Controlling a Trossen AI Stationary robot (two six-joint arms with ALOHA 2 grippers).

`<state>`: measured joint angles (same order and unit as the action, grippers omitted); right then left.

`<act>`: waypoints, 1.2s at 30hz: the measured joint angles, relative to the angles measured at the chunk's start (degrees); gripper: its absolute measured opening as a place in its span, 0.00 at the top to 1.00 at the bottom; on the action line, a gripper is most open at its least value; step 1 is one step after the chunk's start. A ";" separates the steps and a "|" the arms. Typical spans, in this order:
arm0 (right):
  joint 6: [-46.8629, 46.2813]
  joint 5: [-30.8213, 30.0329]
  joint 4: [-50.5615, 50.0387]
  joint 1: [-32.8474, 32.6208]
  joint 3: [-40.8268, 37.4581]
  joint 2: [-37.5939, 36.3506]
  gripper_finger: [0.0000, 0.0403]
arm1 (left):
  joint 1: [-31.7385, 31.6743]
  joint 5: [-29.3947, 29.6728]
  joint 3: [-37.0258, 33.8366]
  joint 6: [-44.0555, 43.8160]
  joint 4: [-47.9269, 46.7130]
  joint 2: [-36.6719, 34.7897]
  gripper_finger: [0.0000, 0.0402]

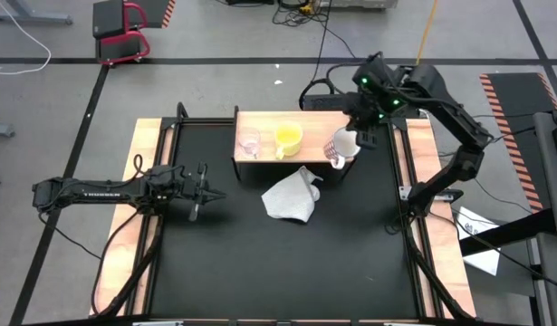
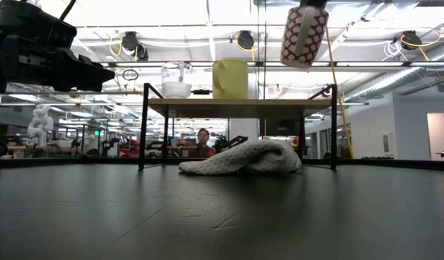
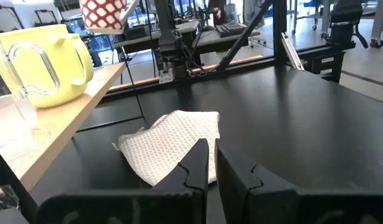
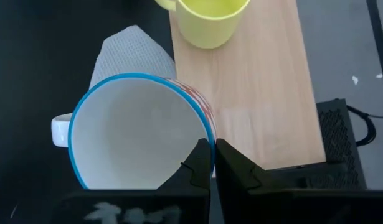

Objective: Stack small to large cups/mugs on shelf
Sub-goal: Put the red pattern white mug on the shelf

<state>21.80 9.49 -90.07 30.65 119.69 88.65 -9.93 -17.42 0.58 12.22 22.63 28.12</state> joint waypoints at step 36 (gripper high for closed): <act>8.66 -3.47 7.19 6.95 -5.89 8.05 1.00 | 0.00 2.52 0.00 0.87 -1.34 0.00 0.92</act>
<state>30.46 6.02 -82.87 37.60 113.80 96.70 -9.93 -14.90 0.58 13.09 21.29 28.12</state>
